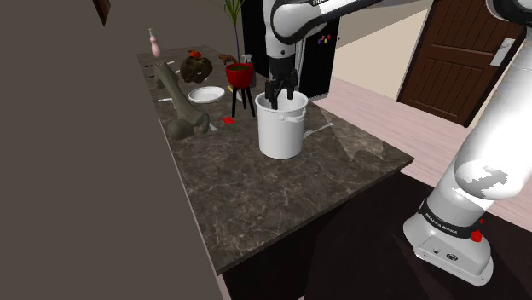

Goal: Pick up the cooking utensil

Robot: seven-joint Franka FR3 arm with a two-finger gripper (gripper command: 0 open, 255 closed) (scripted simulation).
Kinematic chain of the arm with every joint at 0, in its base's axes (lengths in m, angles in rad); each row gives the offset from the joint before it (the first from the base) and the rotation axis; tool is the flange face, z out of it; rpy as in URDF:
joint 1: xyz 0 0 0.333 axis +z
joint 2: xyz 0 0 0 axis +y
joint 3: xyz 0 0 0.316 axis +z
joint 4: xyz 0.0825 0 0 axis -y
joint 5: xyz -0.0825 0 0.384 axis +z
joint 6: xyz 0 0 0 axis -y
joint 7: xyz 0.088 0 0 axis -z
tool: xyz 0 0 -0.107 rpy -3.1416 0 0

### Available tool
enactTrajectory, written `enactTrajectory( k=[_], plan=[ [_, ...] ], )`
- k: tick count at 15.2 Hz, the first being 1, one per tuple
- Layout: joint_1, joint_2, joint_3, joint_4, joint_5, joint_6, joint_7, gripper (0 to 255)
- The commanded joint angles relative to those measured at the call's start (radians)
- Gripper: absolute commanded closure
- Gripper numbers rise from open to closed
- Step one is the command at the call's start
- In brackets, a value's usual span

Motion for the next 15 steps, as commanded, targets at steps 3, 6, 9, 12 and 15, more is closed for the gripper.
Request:
enactTrajectory(
  k=[3,6,9,12,15],
  plan=[
    [0.017,0.172,0.007,0.175,-0.041,-0.009,0.033,0],
    [0.026,0.233,0.007,0.233,-0.056,-0.007,0.043,0],
    [0.026,0.241,0.006,0.204,-0.058,0.030,0.046,0],
    [0.026,0.253,0.005,0.172,-0.062,0.073,0.049,0],
    [0.026,0.253,0.005,0.171,-0.061,0.074,0.049,255]
  ],
)
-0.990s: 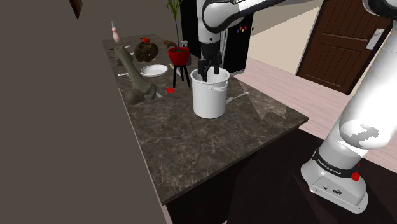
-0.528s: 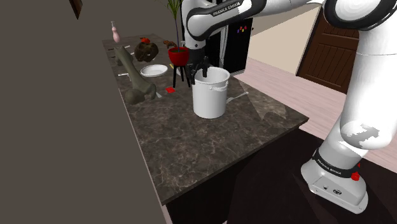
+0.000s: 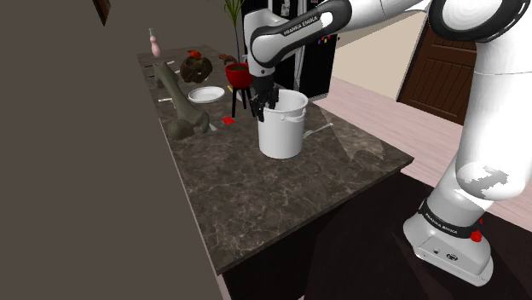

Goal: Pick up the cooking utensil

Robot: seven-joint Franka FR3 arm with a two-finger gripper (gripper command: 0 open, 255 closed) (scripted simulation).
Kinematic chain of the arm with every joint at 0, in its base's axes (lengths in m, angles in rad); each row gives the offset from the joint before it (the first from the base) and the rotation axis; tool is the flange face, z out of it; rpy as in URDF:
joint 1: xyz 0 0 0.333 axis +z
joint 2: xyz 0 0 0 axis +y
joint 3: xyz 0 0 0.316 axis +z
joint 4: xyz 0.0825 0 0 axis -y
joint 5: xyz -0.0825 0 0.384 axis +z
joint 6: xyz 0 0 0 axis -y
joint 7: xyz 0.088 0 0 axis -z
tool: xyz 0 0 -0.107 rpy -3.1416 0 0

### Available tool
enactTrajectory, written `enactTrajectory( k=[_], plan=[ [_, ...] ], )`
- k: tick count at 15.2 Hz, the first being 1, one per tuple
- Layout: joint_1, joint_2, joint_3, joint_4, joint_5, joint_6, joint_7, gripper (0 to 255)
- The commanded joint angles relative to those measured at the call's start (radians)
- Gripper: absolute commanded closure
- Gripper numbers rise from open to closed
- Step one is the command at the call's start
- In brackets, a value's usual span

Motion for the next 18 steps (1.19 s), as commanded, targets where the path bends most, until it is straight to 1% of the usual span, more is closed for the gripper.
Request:
enactTrajectory(
  k=[1,9,18],
  plan=[
    [0.000,-0.001,0.000,-0.003,0.000,0.003,0.000,255],
    [0.000,0.001,0.000,0.000,0.000,0.002,0.000,255],
    [0.000,-0.024,0.002,0.087,0.007,-0.110,-0.008,255]
  ],
)
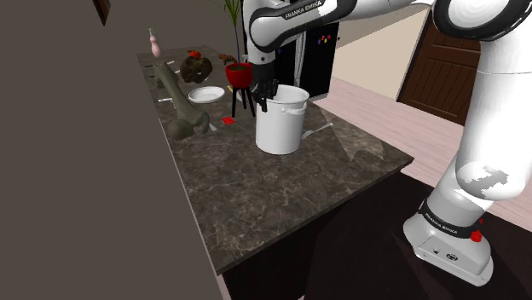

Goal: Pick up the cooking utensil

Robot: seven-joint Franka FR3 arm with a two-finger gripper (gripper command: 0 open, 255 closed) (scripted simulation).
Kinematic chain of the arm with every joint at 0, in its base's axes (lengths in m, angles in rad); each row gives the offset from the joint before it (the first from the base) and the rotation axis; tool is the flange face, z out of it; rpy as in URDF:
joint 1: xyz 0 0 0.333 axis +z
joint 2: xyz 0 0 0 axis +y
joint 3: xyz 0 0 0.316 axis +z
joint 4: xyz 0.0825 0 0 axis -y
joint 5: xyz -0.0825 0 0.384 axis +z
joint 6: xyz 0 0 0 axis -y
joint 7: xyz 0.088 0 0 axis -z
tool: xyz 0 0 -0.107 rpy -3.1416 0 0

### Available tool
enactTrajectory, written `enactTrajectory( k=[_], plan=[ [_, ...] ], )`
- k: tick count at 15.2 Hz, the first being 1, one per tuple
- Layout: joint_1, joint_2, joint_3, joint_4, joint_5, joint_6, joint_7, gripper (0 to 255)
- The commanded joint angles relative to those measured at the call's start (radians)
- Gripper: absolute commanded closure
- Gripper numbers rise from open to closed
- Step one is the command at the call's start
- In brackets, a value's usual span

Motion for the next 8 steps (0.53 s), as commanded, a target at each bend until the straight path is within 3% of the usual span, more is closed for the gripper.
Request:
enactTrajectory(
  k=[1,8],
  plan=[
    [0.002,-0.003,0.001,0.030,-0.001,-0.026,0.001,255],
    [0.003,-0.008,0.002,0.091,0.002,-0.093,-0.003,255]
  ],
)
